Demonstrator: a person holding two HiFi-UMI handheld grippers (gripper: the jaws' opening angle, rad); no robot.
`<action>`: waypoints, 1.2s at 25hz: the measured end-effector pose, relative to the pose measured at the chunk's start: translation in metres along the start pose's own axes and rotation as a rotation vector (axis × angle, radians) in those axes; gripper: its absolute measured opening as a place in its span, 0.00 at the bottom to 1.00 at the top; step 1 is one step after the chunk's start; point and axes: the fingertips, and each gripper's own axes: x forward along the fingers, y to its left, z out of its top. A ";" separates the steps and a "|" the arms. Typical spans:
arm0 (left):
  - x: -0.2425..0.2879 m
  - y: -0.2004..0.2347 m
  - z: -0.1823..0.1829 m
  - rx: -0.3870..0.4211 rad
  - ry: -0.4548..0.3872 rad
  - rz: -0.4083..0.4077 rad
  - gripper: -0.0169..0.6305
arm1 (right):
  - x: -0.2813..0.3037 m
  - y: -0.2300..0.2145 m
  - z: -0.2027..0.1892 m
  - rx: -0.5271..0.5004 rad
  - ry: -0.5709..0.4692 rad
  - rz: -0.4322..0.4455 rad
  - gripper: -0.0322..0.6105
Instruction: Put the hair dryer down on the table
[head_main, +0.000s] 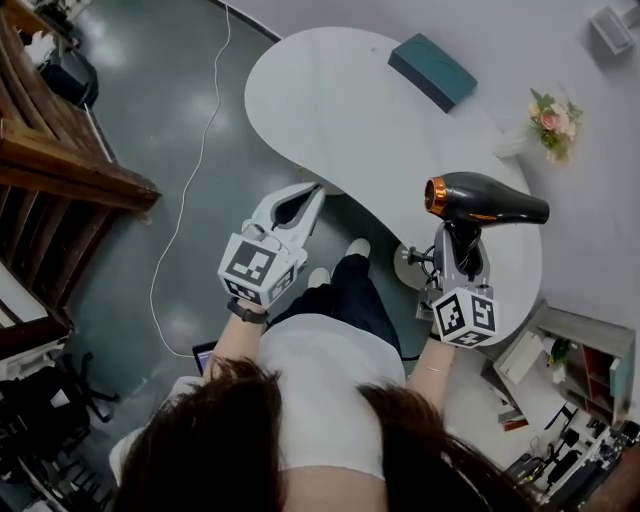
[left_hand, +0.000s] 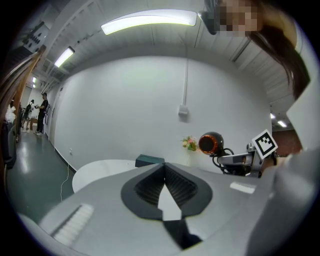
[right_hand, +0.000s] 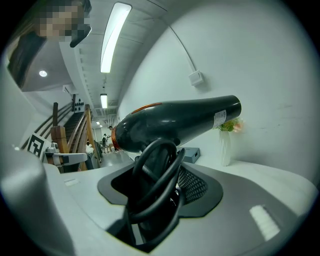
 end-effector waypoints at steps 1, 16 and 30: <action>0.003 0.002 -0.003 -0.003 0.007 -0.003 0.12 | 0.003 -0.003 -0.003 0.003 0.008 -0.006 0.40; 0.108 0.038 0.018 0.022 0.014 -0.067 0.12 | 0.083 -0.054 0.005 0.046 0.020 -0.073 0.40; 0.226 0.020 0.065 0.091 -0.027 -0.202 0.12 | 0.130 -0.102 0.033 0.099 -0.021 -0.108 0.40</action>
